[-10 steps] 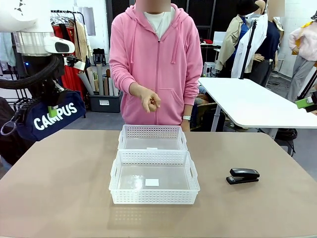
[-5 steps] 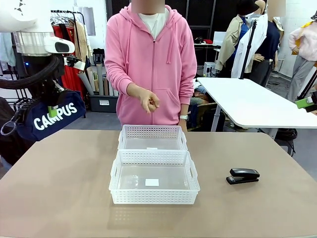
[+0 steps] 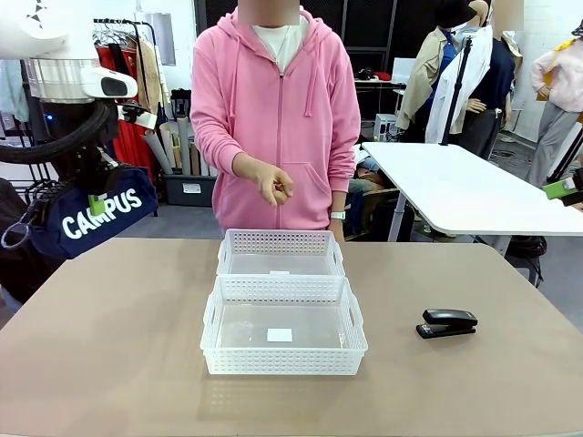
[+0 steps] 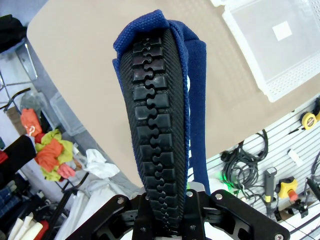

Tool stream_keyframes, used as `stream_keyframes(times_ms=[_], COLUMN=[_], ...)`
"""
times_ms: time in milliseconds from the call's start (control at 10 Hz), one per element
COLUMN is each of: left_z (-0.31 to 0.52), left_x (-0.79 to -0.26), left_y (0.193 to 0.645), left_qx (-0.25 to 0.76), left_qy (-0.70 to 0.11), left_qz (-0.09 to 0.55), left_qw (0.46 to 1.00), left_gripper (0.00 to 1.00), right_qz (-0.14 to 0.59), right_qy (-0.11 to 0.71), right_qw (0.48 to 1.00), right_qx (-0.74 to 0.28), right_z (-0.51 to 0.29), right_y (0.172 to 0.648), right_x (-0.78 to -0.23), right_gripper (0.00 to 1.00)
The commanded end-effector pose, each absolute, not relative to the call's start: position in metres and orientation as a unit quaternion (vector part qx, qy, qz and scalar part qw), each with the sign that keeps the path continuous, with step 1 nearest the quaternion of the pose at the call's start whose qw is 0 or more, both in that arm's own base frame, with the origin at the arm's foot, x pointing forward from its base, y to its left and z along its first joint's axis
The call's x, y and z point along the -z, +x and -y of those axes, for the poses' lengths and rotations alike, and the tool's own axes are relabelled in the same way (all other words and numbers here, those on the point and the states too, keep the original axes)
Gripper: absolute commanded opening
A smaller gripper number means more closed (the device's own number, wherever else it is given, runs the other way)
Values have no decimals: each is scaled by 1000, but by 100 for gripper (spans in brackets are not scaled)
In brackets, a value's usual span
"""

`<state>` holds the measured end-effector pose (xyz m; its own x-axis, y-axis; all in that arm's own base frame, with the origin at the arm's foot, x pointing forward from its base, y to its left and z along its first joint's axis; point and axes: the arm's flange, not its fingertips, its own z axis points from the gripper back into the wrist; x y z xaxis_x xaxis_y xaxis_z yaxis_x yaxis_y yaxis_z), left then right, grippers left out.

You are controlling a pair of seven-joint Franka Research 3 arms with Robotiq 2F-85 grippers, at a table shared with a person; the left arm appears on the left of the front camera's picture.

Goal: Distribute items into two baskets.
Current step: Move the picked Pencil pouch towards the Organizing basket indicated by the person, stopping as directed.

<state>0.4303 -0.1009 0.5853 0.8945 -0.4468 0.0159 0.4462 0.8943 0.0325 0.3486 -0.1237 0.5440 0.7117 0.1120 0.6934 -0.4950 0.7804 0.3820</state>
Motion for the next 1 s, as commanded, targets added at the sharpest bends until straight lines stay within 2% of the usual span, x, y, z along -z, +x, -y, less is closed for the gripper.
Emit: stream_keyframes(times_ms=[0,300,900], left_z=[103,106,128], left_x=[-586,-590,-580], left_y=[435,451,507], left_qx=[237,244,343], left_qy=[14,6,12], left_qz=[16,14,-16], left_qw=[971,970,939], left_gripper=[0,0,0], right_qz=[347,347,347], right_qy=[294,294,294], right_qw=[873,873,873], right_qx=[-177,-177,-177], right_z=[123,123,123], right_y=[349,349,349], right_x=[-545,-545,-545], right_gripper=[100,100,100])
